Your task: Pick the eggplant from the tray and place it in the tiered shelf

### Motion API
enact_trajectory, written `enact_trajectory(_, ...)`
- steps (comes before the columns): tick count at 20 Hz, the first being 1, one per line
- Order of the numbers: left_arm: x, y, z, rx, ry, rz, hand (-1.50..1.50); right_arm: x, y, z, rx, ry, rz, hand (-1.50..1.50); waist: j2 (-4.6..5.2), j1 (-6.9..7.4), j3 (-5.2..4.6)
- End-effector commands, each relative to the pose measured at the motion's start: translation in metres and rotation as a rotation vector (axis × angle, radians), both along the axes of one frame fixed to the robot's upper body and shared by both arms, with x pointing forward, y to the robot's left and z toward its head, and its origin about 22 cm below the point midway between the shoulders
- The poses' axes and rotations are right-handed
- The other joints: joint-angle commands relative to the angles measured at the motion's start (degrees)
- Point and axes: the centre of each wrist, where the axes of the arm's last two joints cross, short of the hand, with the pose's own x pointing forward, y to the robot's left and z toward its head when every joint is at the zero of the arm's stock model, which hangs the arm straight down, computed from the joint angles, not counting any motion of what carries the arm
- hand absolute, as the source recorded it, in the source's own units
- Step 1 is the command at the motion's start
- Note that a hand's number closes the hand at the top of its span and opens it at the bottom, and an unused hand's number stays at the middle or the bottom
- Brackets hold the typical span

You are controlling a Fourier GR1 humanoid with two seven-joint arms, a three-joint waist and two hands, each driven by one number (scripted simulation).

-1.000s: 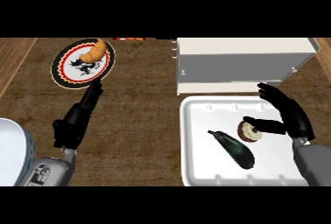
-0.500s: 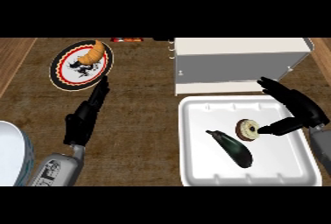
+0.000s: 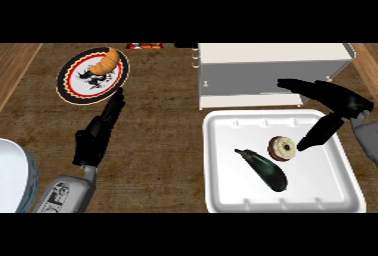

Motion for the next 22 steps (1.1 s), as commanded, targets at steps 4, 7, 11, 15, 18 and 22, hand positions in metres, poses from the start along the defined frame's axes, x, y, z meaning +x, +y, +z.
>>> enact_trajectory(4, -0.013, 0.009, 0.005, 0.007, 0.002, 0.0, 0.0, 0.002, 0.048, 0.04, -0.313, 0.049, 0.232, -1.5, -0.23, 0.91, 0.0)
enact_trajectory(7, -0.006, 0.004, -0.008, 0.012, -0.009, 0.014, 0.0, -0.007, 0.058, 0.048, -0.391, 0.053, 0.257, -1.5, -0.04, -0.08, 0.01)
enact_trajectory(11, 0.008, 0.025, 0.019, 0.007, -0.012, 0.016, 0.0, -0.026, 0.093, 0.047, -0.382, 0.06, 0.245, -1.5, -0.06, -0.09, 0.03)
enact_trajectory(15, 0.0, -0.001, 0.003, 0.01, 0.004, 0.008, 0.0, -0.028, 0.086, 0.04, -0.373, 0.057, 0.232, -1.5, 0.17, 0.25, 0.06)
enact_trajectory(18, -0.012, 0.011, -0.005, 0.002, 0.007, -0.003, 0.0, -0.038, 0.105, 0.063, -0.349, 0.029, 0.221, -1.5, 0.1, 0.24, 0.04)
enact_trajectory(22, -0.006, 0.011, -0.003, 0.003, 0.016, -0.011, 0.0, -0.053, 0.107, 0.034, -0.388, 0.004, 0.209, -1.5, 0.19, 0.25, 0.06)
